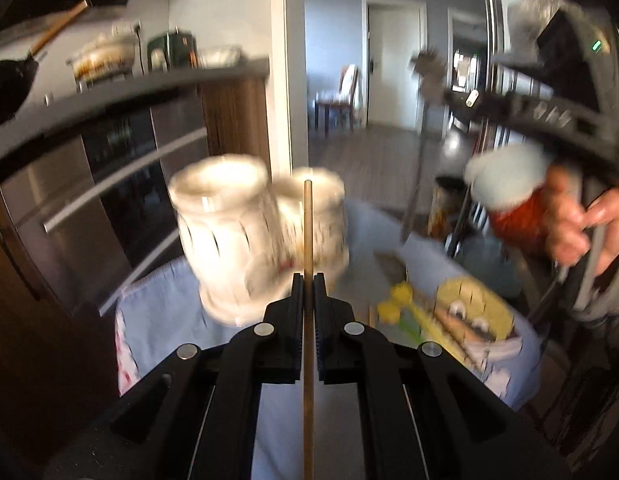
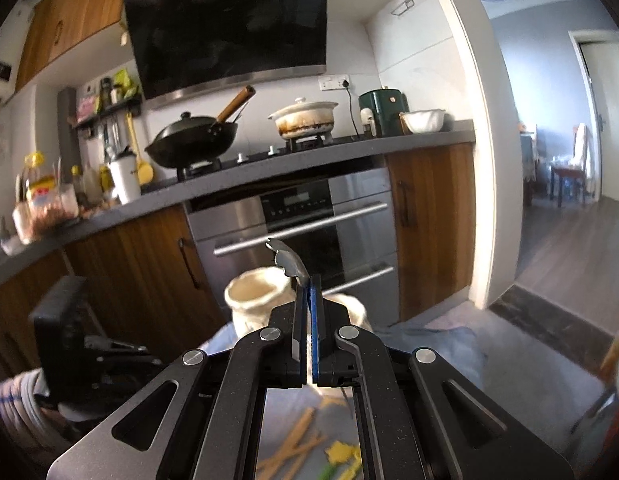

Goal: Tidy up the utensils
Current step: 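Carry the chopstick and spoon up over the white floral utensil holder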

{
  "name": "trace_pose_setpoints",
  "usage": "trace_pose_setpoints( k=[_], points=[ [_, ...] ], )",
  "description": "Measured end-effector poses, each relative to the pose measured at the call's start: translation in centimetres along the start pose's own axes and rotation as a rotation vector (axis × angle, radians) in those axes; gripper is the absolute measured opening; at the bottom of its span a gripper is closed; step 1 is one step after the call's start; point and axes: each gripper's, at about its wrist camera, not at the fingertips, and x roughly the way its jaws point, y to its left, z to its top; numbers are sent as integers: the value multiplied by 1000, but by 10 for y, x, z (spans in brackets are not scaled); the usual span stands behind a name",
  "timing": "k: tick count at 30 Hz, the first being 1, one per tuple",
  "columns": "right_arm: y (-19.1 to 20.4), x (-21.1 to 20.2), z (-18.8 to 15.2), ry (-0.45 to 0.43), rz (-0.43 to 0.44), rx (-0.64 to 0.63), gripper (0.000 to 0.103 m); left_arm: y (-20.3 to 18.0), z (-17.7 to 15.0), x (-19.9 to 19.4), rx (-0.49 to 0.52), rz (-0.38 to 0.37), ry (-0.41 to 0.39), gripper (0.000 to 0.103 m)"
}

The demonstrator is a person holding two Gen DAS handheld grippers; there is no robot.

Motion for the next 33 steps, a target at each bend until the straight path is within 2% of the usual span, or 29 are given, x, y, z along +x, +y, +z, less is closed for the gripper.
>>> trace_pose_setpoints(
  k=[7, 11, 13, 18, 21, 24, 27, 33],
  points=[
    [3, 21, 32, -69, 9, 18, 2, 20, 55, -15, -1, 2, -156, 5],
    [0, 34, 44, -91, 10, 49, 2, 32, 84, -10, -32, -46, -241, 5],
    [-3, 41, 47, -102, 15, 69, 2, 39, 96, -4, -47, -44, -273, 5],
    [-11, 64, 45, -83, 6, 104, 2, 56, 116, 18, -98, -20, -351, 5],
    [-16, 76, 38, -62, -1, 115, 2, 64, 120, 34, -131, 23, -402, 5],
    [-24, 86, 28, -29, 7, 145, 2, 73, 118, 49, -142, 80, -426, 5],
    [-35, 96, 18, 7, 25, 189, 2, 80, 116, 65, -143, 125, -409, 5],
    [-44, 107, -1, 64, 17, 218, 2, 86, 100, 77, -166, 122, -376, 5]
  ],
)
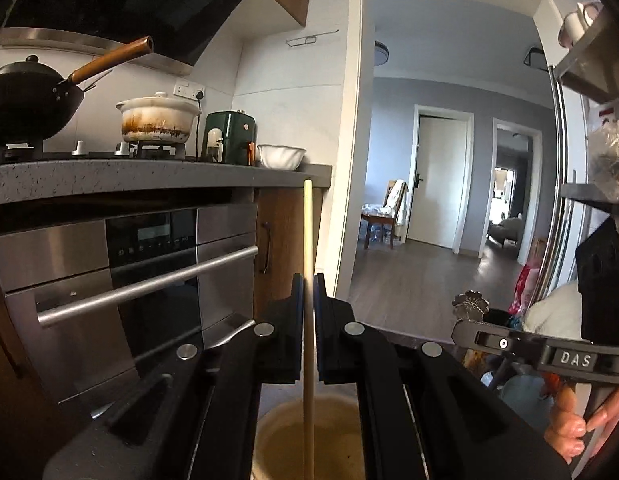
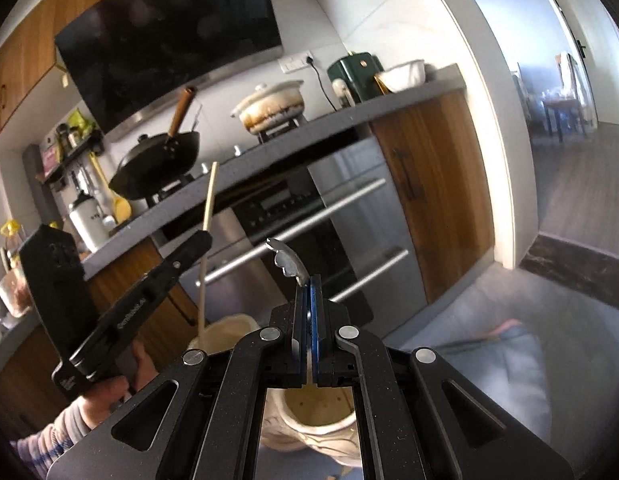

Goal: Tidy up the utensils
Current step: 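Carry the chopstick and spoon up over the white floral utensil holder, then drop the chopstick into the tall cup with left while right drops spoon into small cup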

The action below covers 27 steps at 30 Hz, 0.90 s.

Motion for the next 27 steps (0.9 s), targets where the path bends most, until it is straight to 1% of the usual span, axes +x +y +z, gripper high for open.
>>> trace_pose_setpoints(
  k=[4, 7, 10, 15, 19, 21, 23, 26, 27],
  points=[
    [-5, 4, -8, 20, -26, -2, 2, 6, -16, -4, -24, 2, 33, 5],
    [-7, 5, -9, 27, -36, 1, 2, 1, -28, -9, 17, 20, 48, 5],
    [-10, 5, -10, 37, -48, 6, 2, -2, -36, -15, 30, 10, 58, 5],
    [-17, 3, -10, 33, -70, 28, 3, 0, -40, -18, 21, 13, 77, 5],
    [-20, 3, -10, 39, -94, 23, 3, 1, -42, -24, 27, 27, 76, 5],
    [-21, 4, -11, 44, -104, 22, 3, 3, -42, -25, 19, 31, 81, 11],
    [-22, 4, -11, 46, -105, 25, 3, 5, -41, -27, 11, 50, 89, 35],
    [-22, 2, -11, 47, -113, 18, 8, 7, -40, -34, 3, 61, 76, 53],
    [-21, 1, -11, 48, -116, 11, 13, 7, -40, -36, 2, 68, 74, 56]
  ],
)
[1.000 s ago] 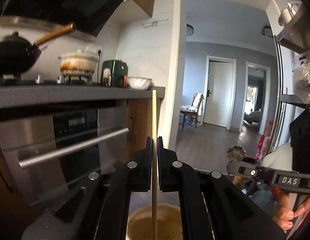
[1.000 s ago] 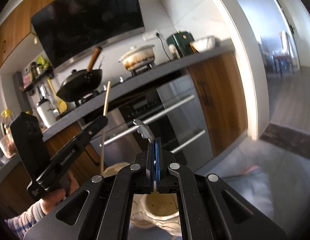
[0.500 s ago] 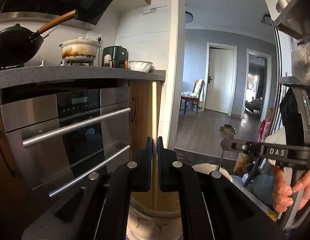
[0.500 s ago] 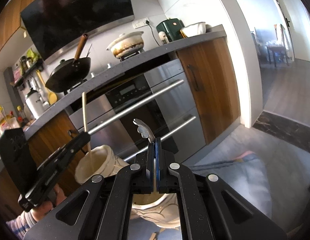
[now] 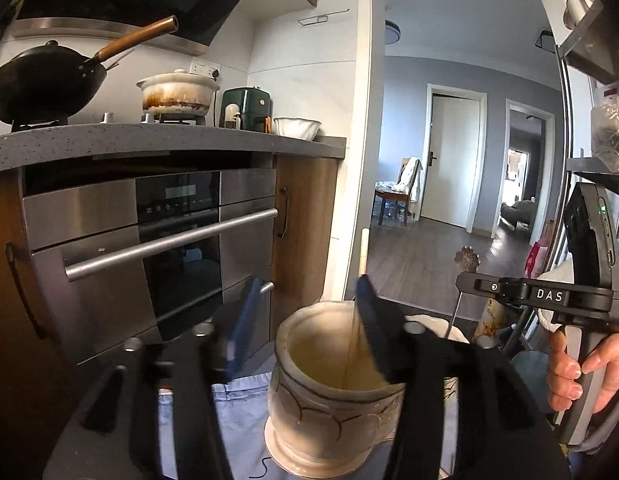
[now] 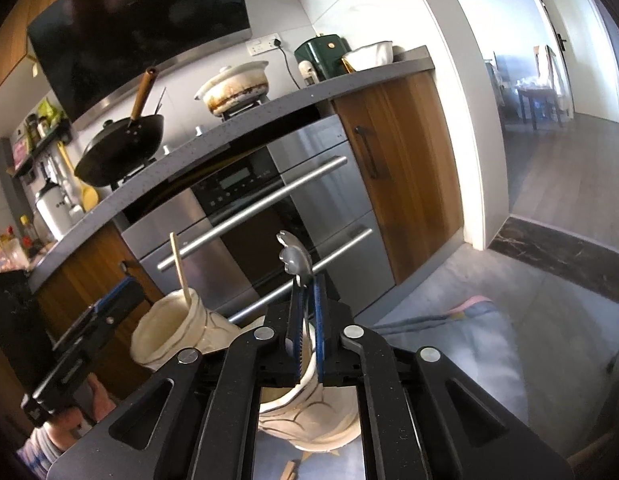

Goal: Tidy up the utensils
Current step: 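Drop the chopstick into the tall cup with left while right drops spoon into small cup, then move both open grippers back down to the utensils on the cloth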

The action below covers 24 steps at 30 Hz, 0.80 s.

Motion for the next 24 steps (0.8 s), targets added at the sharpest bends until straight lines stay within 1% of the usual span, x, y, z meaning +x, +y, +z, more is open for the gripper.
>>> trace_pose_setpoints(
  k=[1, 2, 3, 4, 5, 6, 7, 8, 10, 13, 16, 20, 24],
  points=[
    [0, -1, 0, -1, 1, -2, 25, 1, 0, -2, -2, 5, -2, 63],
    [1, -3, 0, -3, 3, -3, 34, 2, 1, -4, -7, 10, -4, 75],
    [1, -6, 0, -10, 7, -3, 49, 3, 1, -7, -15, 18, -9, 80],
    [2, -9, 1, -18, 9, -6, 57, 4, 2, -9, -20, 17, -14, 86],
    [4, -13, 1, -26, 4, -14, 59, 4, 2, -11, -24, 12, -17, 88],
    [5, -16, 0, -32, 0, -20, 67, 4, 3, -13, -24, 13, -17, 89],
    [5, -19, 1, -36, -2, -24, 77, 3, 4, -15, -23, 17, -18, 94],
    [6, -24, 1, -46, -8, -33, 81, 2, 4, -18, -21, 23, -19, 98],
    [9, -31, 0, -61, -20, -57, 92, 1, 4, -23, -21, 17, -20, 98],
    [17, -44, -1, -75, -48, -114, 97, -3, 3, -33, -27, -1, -7, 98],
    [23, -58, -4, -100, -88, -170, 98, -9, 1, -42, -22, -18, 4, 98],
    [25, -79, -7, -148, -128, -190, 98, -17, -5, -55, -9, -23, 19, 98],
    [22, -96, -18, -175, -149, -192, 98, -19, -12, -64, -25, -36, 52, 98]
  ],
)
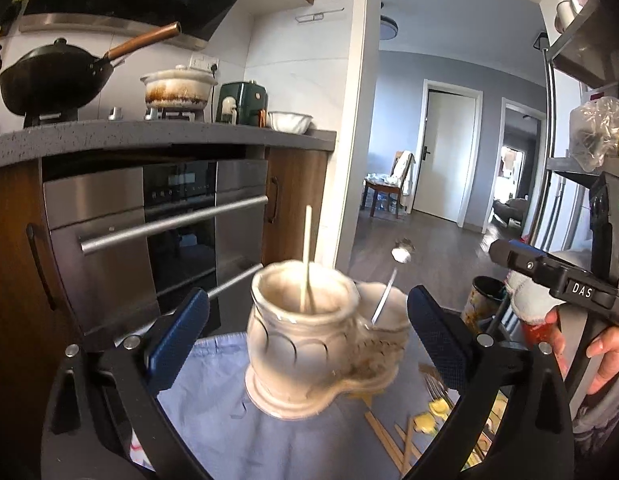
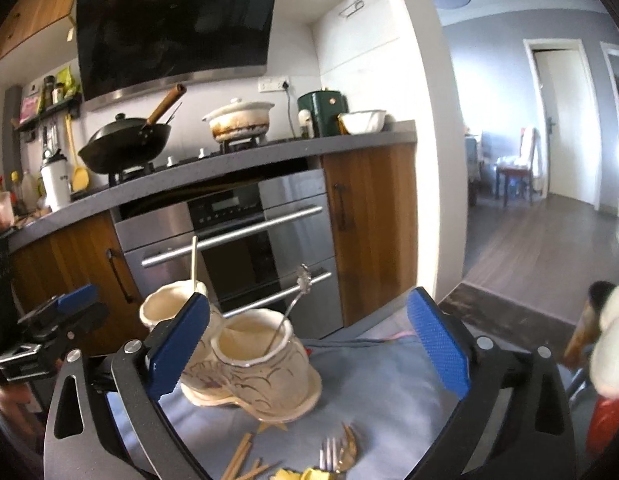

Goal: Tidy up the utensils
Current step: 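Move both open grippers back down to the utensils on the cloth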

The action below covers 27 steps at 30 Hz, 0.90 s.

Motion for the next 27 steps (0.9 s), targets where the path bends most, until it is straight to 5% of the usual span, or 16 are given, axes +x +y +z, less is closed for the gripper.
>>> trace_pose_setpoints(
  k=[15, 20, 27],
  points=[
    [-14, -29, -30, 44, -44, -33, 98, -25, -31, -18, 95, -24, 90, 98],
    [-18, -27, -40, 86, -47, -42, 98, -32, -43, -11, 155, 26, 155, 98],
    [-24, -21, -57, 145, -69, -56, 98, -36, -60, -1, 161, -6, 239, 98]
  ],
)
